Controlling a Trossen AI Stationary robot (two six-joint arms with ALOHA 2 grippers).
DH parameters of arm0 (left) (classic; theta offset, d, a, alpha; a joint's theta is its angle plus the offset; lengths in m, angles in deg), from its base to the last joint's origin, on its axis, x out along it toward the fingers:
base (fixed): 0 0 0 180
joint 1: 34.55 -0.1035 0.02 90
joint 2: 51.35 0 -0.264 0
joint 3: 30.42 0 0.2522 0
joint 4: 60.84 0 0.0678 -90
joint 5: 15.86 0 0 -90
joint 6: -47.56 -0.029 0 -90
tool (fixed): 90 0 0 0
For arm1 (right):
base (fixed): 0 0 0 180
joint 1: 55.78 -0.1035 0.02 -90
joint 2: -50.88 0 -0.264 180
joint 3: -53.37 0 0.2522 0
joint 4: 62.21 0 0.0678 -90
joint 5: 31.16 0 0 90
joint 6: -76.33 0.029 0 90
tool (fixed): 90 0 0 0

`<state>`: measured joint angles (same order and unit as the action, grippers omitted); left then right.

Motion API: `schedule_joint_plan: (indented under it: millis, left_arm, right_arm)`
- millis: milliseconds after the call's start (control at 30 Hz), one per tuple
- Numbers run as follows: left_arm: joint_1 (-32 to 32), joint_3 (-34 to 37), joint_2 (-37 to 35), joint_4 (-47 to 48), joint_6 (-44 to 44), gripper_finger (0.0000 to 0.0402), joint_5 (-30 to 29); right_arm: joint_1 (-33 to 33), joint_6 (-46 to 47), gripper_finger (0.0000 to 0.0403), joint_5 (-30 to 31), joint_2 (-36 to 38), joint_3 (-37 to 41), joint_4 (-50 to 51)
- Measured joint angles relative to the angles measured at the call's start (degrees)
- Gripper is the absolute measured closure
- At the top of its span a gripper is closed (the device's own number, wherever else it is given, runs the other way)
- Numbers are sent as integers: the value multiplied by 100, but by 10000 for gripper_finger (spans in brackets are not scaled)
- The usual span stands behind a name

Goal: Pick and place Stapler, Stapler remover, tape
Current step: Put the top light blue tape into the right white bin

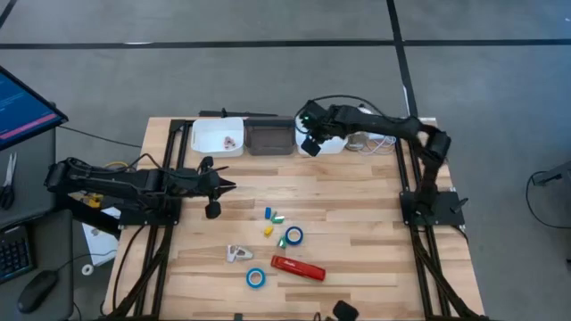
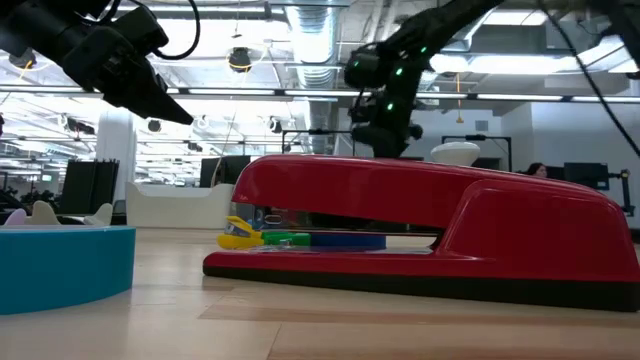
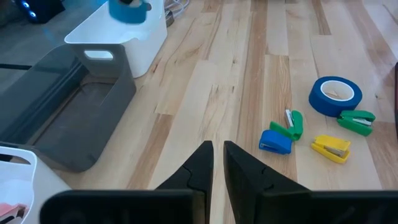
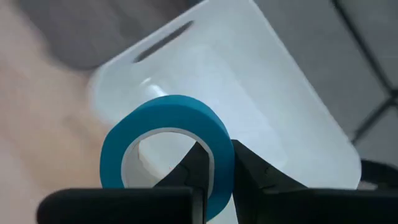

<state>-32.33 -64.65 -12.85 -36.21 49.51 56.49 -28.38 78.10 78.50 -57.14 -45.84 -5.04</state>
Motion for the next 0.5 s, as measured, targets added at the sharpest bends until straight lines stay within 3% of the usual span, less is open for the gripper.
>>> schedule_joint_plan:
  millis: [100,500]
  left_arm:
    - [0,0,0,-10,0,372,1]
    - [0,0,2,-26,-9,372,4]
  right_arm:
    - [3,-190,374,409,-356,-309,-40]
    - [50,-483,374,591,-1214,-1038,4]
